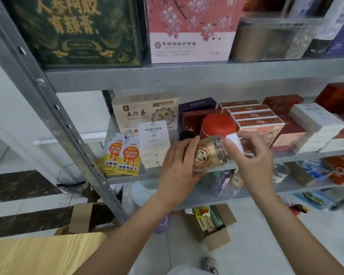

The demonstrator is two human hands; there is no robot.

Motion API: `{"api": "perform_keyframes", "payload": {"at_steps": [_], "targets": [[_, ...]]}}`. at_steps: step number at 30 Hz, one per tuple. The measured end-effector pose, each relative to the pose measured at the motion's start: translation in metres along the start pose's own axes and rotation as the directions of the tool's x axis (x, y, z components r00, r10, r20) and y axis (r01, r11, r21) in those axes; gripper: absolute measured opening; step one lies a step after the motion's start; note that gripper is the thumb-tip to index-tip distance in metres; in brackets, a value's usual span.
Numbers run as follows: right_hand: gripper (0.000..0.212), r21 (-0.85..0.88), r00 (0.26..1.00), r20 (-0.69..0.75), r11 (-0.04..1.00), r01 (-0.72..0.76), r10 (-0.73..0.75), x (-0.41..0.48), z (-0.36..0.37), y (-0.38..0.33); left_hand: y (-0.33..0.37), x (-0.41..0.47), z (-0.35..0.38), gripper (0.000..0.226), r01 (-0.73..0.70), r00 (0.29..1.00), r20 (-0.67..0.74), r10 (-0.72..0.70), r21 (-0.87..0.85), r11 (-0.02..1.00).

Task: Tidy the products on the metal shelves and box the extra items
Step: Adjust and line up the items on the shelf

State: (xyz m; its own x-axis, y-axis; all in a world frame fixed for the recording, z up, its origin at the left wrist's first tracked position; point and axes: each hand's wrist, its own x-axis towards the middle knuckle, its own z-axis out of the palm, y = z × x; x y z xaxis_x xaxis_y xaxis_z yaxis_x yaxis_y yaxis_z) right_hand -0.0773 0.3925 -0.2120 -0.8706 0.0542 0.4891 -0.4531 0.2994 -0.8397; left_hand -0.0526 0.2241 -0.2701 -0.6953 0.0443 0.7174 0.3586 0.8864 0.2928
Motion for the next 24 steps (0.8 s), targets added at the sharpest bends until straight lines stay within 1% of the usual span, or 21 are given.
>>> {"api": "perform_keyframes", "payload": {"at_steps": [1, 2, 3, 4, 5, 6, 7, 8, 9, 10, 11, 13, 14, 15, 17, 18, 19, 20, 21, 23, 24], "targets": [[0.029, 0.030, 0.992, 0.077, 0.994, -0.105, 0.102, 0.002, -0.002, 0.000, 0.004, -0.003, -0.002, 0.096, 0.066, 0.996, 0.057, -0.065, -0.021, 0.998], [0.033, 0.089, 0.960, 0.173, 0.967, -0.238, 0.221, 0.005, -0.005, 0.001, 0.008, -0.006, -0.006, 0.093, 0.158, 0.974, 0.172, -0.146, -0.059, 0.986], [0.034, 0.179, 0.896, 0.292, 0.901, -0.396, 0.335, 0.007, -0.007, 0.004, 0.012, -0.008, -0.010, 0.090, 0.287, 0.915, 0.327, -0.235, -0.121, 0.950], [0.036, 0.270, 0.805, 0.415, 0.787, -0.555, 0.425, 0.007, -0.008, 0.006, 0.016, -0.008, -0.014, 0.085, 0.446, 0.819, 0.485, -0.307, -0.201, 0.872], [0.037, 0.329, 0.712, 0.515, 0.656, -0.679, 0.478, 0.005, -0.007, 0.009, 0.020, -0.009, -0.020, 0.076, 0.614, 0.707, 0.611, -0.355, -0.281, 0.738], [0.039, 0.341, 0.626, 0.588, 0.545, -0.766, 0.512, 0.001, -0.005, 0.012, 0.024, -0.009, -0.025, 0.065, 0.760, 0.600, 0.701, -0.386, -0.349, 0.549], [0.042, 0.326, 0.553, 0.632, 0.461, -0.825, 0.543, -0.005, 0.000, 0.016, 0.026, -0.008, -0.029, 0.059, 0.864, 0.491, 0.775, -0.399, -0.376, 0.334], [0.046, 0.306, 0.491, 0.653, 0.393, -0.867, 0.577, -0.010, 0.005, 0.019, 0.026, -0.008, -0.032, 0.054, 0.924, 0.383, 0.839, -0.386, -0.354, 0.145], [0.051, 0.289, 0.440, 0.660, 0.335, -0.897, 0.609, -0.016, 0.010, 0.022, 0.025, -0.008, -0.035, 0.053, 0.949, 0.301, 0.886, -0.353, -0.313, 0.023], [0.054, 0.274, 0.403, 0.665, 0.296, -0.915, 0.629, -0.020, 0.014, 0.023, 0.024, -0.010, -0.038, 0.054, 0.961, 0.245, 0.917, -0.314, -0.272, -0.042], [0.055, 0.258, 0.377, 0.676, 0.276, -0.926, 0.633, -0.022, 0.017, 0.024, 0.023, -0.012, -0.041, 0.059, 0.967, 0.205, 0.940, -0.272, -0.237, -0.091], [0.057, 0.246, 0.348, 0.701, 0.247, -0.937, 0.622, -0.026, 0.022, 0.023, 0.023, -0.017, -0.046, 0.078, 0.964, 0.150, 0.969, -0.196, -0.187, -0.188], [0.057, 0.266, 0.346, 0.716, 0.220, -0.938, 0.606, -0.028, 0.023, 0.024, 0.022, -0.017, -0.048, 0.083, 0.958, 0.136, 0.979, -0.155, -0.169, -0.231], [0.058, 0.305, 0.355, 0.729, 0.186, -0.934, 0.586, -0.030, 0.024, 0.025, 0.020, -0.017, -0.049, 0.082, 0.946, 0.133, 0.985, -0.106, -0.158, -0.284], [0.056, 0.370, 0.384, 0.738, 0.143, -0.918, 0.554, -0.034, 0.024, 0.028, 0.018, -0.016, -0.053, 0.073, 0.883, 0.166, 0.986, 0.003, -0.147, -0.447], [0.053, 0.376, 0.393, 0.738, 0.149, -0.915, 0.549, -0.035, 0.024, 0.029, 0.018, -0.017, -0.053, 0.069, 0.842, 0.185, 0.981, 0.049, -0.133, -0.523], [0.054, 0.364, 0.388, 0.737, 0.158, -0.918, 0.554, -0.034, 0.024, 0.031, 0.018, -0.019, -0.053, 0.069, 0.816, 0.198, 0.976, 0.088, -0.114, -0.567], [0.058, 0.338, 0.368, 0.738, 0.162, -0.927, 0.566, -0.033, 0.025, 0.032, 0.019, -0.021, -0.052, 0.072, 0.813, 0.203, 0.972, 0.120, -0.099, -0.574], [0.063, 0.297, 0.329, 0.744, 0.153, -0.943, 0.582, -0.031, 0.026, 0.033, 0.021, -0.023, -0.052, 0.079, 0.827, 0.201, 0.968, 0.150, -0.085, -0.556], [0.065, 0.207, 0.230, 0.749, 0.110, -0.972, 0.622, -0.029, 0.029, 0.034, 0.026, -0.025, -0.051, 0.092, 0.886, 0.174, 0.966, 0.191, -0.069, -0.459], [0.063, 0.158, 0.179, 0.741, 0.090, -0.983, 0.647, -0.029, 0.030, 0.035, 0.027, -0.026, -0.050, 0.097, 0.921, 0.149, 0.972, 0.181, -0.069, -0.384]]}}
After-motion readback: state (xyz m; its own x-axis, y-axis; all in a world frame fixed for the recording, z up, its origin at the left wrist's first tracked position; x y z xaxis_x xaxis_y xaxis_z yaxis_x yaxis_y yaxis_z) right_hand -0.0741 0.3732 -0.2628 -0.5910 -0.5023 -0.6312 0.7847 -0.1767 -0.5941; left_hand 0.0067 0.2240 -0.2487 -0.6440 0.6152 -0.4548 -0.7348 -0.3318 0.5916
